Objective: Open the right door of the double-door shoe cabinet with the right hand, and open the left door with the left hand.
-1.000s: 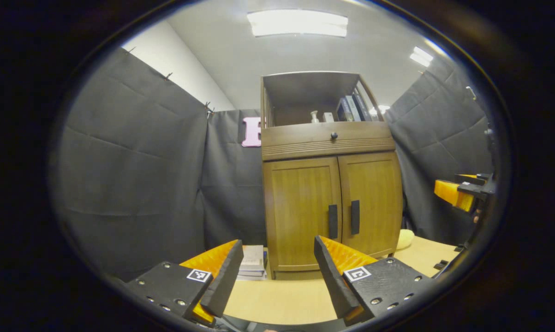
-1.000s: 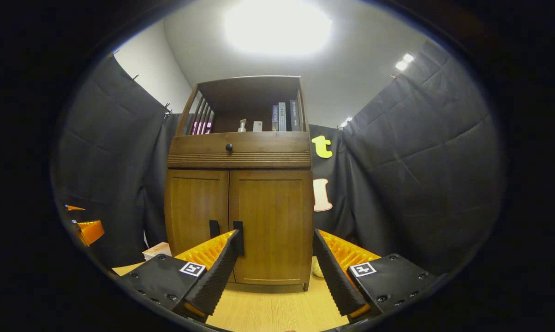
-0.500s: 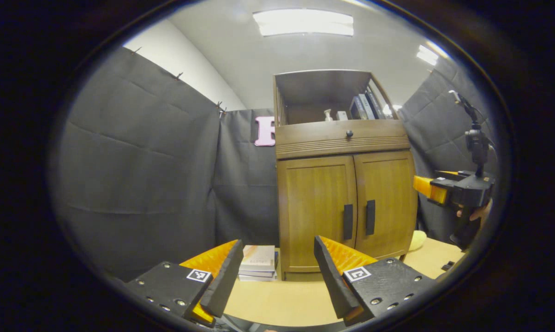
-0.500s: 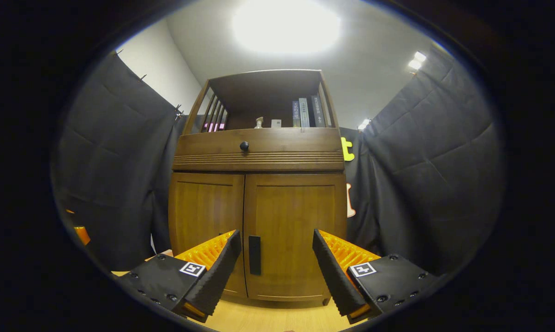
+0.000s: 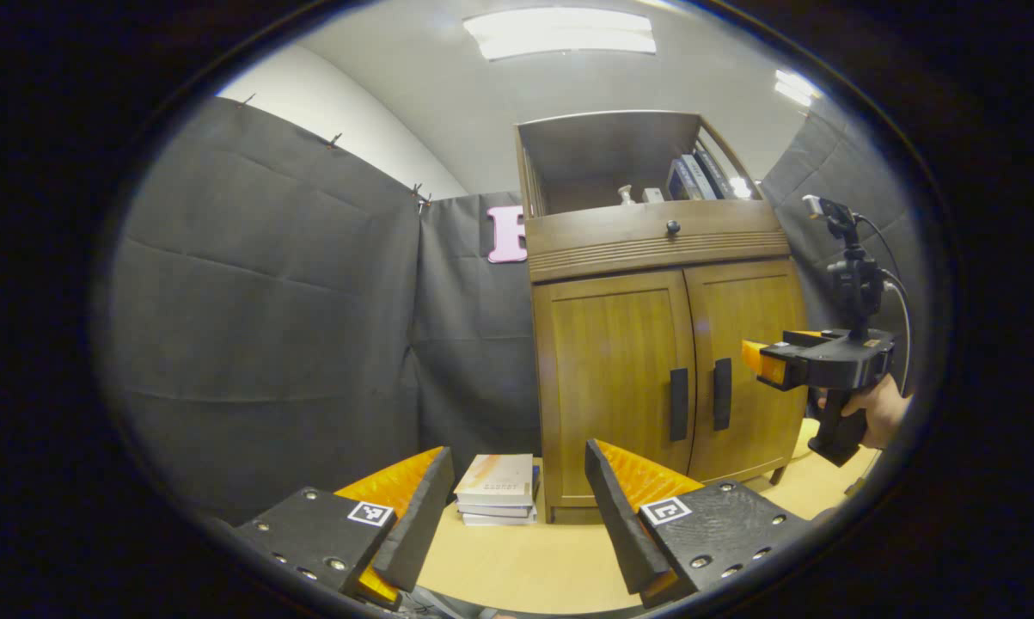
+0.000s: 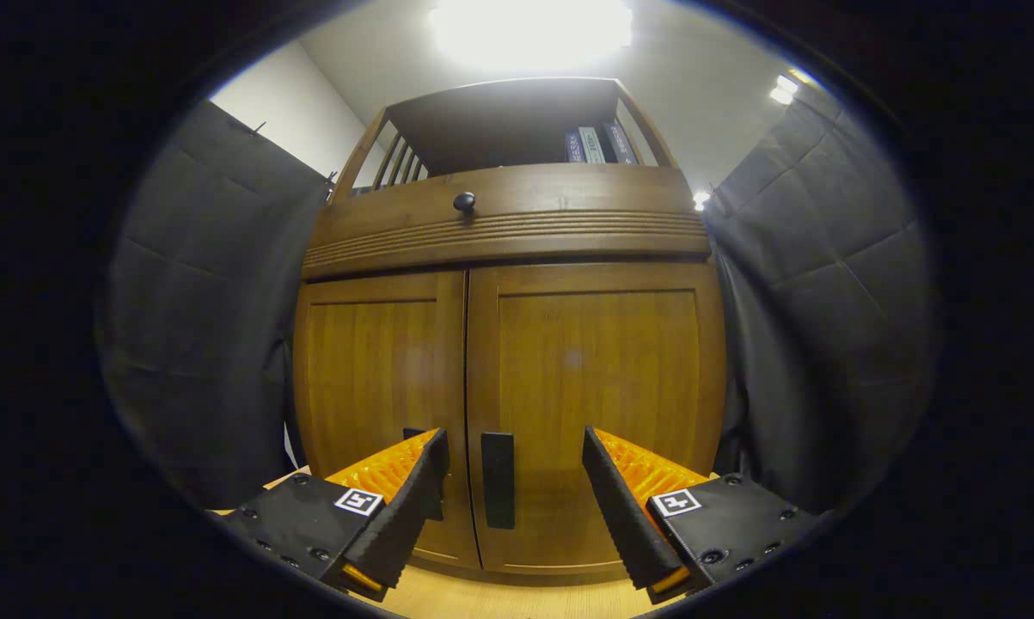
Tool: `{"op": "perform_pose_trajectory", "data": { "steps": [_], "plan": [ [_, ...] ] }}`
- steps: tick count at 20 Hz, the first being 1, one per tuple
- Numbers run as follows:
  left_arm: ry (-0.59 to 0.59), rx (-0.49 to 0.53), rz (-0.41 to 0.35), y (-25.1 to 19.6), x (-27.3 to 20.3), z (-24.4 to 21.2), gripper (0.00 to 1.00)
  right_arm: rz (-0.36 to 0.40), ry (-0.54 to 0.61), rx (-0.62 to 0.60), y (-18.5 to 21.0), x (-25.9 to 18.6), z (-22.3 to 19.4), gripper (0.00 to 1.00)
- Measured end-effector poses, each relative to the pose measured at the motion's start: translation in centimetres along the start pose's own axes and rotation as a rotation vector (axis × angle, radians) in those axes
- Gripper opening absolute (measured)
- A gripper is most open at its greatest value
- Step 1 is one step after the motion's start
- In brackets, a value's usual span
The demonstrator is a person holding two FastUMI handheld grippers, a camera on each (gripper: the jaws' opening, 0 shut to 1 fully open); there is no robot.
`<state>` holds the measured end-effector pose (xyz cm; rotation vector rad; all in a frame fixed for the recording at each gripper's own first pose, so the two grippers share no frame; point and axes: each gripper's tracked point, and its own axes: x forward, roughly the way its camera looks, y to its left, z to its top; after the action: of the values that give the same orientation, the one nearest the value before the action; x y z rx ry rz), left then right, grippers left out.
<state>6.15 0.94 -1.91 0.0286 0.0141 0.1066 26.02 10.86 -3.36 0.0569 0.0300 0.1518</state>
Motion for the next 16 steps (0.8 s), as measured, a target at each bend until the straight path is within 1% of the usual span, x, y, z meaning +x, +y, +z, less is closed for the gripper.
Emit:
{"op": "perform_pose_trajectory", "data": {
  "steps": [4,7,8,12,13,16],
  "plan": [
    [0.007,0.005,0.009,-0.3,0.3,-0.3,0.89,0.002,0.044,0.015,0.1,2.9,-2.4,0.98],
    [0.016,0.008,0.01,-0.6,1.1,-0.6,0.89,0.007,0.075,0.024,0.0,3.6,-3.6,0.98],
    [0.02,0.01,0.012,-0.8,1.3,-0.5,0.89,0.013,0.085,0.025,0.1,4.1,-3.9,0.96],
    [0.043,0.011,0.009,-1.1,2.6,-0.7,0.89,0.044,0.119,0.007,1.5,6.2,-6.3,0.96],
    [0.046,0.015,0.011,-1.0,2.8,-0.7,0.89,0.05,0.128,0.008,1.8,6.4,-6.6,0.93],
    [0.052,0.018,0.017,-1.0,2.9,-0.6,0.89,0.055,0.151,0.007,2.6,7.3,-7.8,0.92]
  ]
}}
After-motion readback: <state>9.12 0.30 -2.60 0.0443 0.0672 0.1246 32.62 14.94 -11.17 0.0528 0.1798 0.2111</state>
